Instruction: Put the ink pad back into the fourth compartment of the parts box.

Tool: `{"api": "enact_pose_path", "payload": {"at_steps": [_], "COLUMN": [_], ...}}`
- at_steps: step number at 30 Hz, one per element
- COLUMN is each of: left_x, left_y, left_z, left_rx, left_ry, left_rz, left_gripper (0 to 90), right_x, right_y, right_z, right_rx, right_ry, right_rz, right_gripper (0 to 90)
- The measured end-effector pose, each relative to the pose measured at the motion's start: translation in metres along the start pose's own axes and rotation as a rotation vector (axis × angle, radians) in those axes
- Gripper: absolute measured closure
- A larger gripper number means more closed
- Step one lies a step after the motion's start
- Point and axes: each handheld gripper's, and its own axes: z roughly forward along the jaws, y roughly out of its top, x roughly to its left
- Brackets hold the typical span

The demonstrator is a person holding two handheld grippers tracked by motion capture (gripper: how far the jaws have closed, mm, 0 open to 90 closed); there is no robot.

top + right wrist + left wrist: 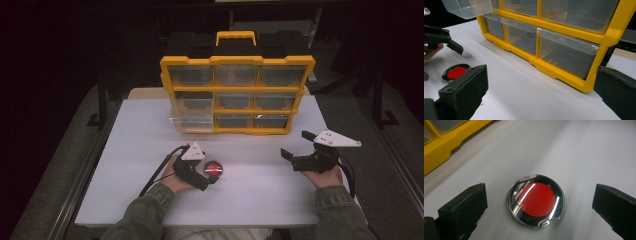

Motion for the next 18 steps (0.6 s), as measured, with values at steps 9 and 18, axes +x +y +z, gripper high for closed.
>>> {"api": "enact_pose_path", "payload": {"at_steps": [9,18], "left_x": [0.009,0.005], "left_y": [-0.001,0.001], "left_z": [0.013,0.017], "left_rx": [0.025,0.055], "left_ry": [-0.018,-0.018], "left_rz": [-0.023,-0.003], "left_gripper": [0.0,4.1], "right_x": [-0.001,-0.001], "right_y": [0.000,0.000], "right_z": [0.000,0.000], "right_rx": [0.003,0.006], "right_ry": [0.012,0.018], "right_rz": [0.011,0.014], "right_gripper": [0.0,0.0]}}
